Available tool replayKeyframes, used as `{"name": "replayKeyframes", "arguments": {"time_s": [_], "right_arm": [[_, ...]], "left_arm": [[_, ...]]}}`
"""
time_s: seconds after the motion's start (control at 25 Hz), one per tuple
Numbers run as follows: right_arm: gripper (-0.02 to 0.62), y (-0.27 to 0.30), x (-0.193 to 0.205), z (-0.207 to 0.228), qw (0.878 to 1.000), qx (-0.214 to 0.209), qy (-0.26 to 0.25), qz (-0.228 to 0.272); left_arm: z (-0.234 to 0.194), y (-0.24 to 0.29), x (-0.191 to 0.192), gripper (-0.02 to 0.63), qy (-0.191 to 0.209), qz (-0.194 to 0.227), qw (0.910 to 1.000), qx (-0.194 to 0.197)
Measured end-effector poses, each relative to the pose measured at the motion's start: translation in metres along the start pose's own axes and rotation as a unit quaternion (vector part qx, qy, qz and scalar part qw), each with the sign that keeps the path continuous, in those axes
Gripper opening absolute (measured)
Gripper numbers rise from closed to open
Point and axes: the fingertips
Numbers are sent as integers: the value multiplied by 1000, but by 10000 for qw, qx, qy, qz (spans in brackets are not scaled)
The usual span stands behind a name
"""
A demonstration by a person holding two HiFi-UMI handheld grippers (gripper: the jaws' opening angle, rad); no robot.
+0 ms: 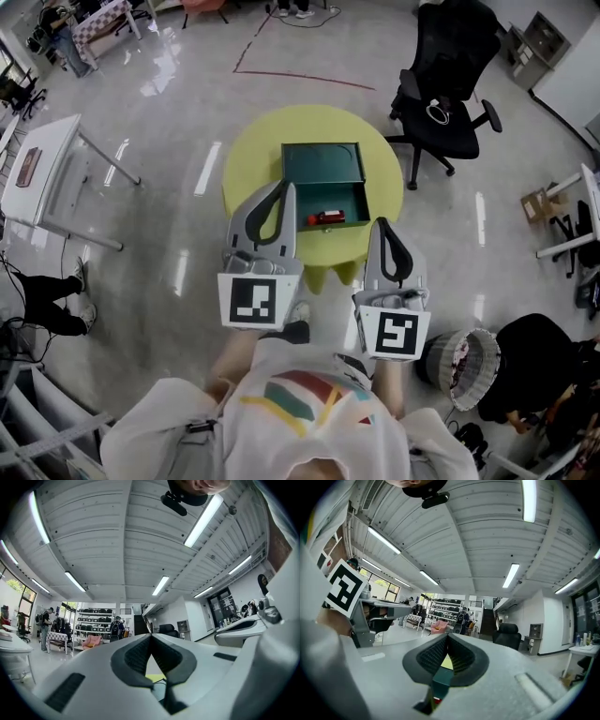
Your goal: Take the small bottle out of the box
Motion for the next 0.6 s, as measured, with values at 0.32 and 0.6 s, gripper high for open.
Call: {"name": "replayKeyframes", "arguments": {"time_s": [0.32, 0.6], "right_arm": [[5, 46, -5, 11, 9998, -150, 60, 109], [5, 70, -12, 21, 9986, -457, -13, 272]], "left_arm": [[-5, 34, -5, 15, -1, 25, 10000, 50], [-7, 63, -19, 14, 42, 244, 9996, -157]]}}
Point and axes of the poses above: the fingertips, and each gripper's own axes: y forward along the fingers, z to its right, x out of its underside, and after that the axes turned 7 degrees about -y, right-handed
